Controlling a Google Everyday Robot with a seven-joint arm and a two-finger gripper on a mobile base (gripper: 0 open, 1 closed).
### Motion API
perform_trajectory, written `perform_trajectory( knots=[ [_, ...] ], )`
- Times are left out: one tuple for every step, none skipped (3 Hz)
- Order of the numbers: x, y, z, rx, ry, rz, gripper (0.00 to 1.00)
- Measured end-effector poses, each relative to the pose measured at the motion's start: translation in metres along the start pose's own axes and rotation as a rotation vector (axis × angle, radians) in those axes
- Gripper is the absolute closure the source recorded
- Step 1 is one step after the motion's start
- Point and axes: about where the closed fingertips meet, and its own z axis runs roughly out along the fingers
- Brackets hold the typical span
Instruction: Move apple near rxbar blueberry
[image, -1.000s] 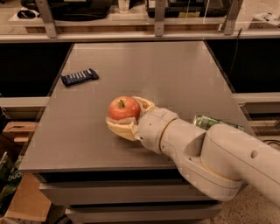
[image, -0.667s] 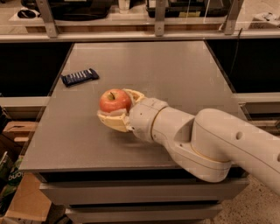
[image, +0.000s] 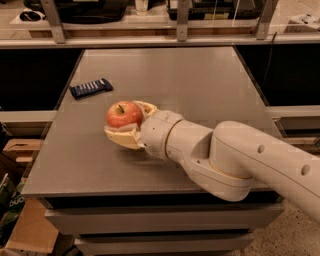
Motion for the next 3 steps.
perform_trajectory(
  knots=[
    [-0.001,0.003,0.021,-0.039,-0.030,0.003,1.00],
    [-0.003,0.005,0.041,-0.075,-0.056,0.007,1.00],
    [-0.009,0.006,0.058,-0.106,-0.082,0.001,1.00]
  ],
)
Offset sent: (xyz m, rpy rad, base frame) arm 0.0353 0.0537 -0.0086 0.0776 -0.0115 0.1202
